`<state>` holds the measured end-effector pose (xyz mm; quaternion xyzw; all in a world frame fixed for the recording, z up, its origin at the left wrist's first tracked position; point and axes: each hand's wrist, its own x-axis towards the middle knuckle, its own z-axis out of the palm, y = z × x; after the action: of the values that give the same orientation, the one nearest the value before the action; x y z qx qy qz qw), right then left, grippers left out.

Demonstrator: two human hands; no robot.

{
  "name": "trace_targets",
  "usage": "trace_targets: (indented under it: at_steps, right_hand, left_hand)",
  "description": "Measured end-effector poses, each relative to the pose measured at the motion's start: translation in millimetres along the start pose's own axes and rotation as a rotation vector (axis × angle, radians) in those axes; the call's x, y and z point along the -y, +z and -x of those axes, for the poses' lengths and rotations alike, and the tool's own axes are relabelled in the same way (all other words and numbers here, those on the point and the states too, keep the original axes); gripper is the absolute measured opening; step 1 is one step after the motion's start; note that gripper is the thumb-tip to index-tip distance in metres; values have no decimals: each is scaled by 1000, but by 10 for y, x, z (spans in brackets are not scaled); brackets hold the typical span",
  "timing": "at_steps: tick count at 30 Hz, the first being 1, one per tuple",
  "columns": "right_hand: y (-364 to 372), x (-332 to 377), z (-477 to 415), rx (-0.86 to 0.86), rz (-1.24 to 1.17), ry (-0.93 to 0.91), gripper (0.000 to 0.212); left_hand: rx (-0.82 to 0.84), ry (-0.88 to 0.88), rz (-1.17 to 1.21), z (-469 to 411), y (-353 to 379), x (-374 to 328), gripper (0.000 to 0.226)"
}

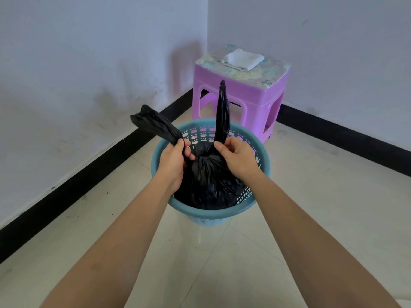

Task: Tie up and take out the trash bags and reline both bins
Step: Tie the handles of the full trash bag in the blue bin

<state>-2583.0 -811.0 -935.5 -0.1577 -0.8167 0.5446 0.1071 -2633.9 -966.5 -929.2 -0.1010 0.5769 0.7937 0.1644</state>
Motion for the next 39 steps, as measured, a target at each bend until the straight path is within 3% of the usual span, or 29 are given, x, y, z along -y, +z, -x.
trace_targets:
  at_steps: [4, 9, 14, 18, 22, 26, 29, 32, 35, 39]
  right_hand:
    - [17, 4, 23, 3, -25, -35, 16]
    - [-35, 8, 17, 1, -121, -81, 12]
    - [24, 62, 32, 35, -136, -100, 5]
    - [41, 79, 37, 31, 43, -164, 10]
    - [44, 77, 50, 88, 421, -310, 16]
    - [71, 109, 65, 148, 531, -420, 15]
    - [83, 77, 70, 189, 473, -397, 17]
    - [54, 19, 72, 222, 378, -283, 27]
    - [17, -19, 71, 191, 310, -220, 18]
    - [24, 1, 76, 184, 375, -263, 15]
  left_hand:
    - [96, -147, 118, -42, -46, -40, 14]
    - [226, -116, -10, -24, -162, -79, 18]
    - [177, -160, -80, -29, -210, -59, 16]
    - [110, -131, -108, -32, -167, -49, 11]
    - [315, -133, -218, 50, -166, -134, 13]
    - [461, -28, -314, 143, -178, -146, 18]
    - [360, -22, -271, 99, -187, -86, 32]
    - [300, -56, -168, 5, -201, -59, 28]
    - [350, -94, -128, 4, -212, -94, 18]
    - [426, -54, -275, 58, -229, -99, 12]
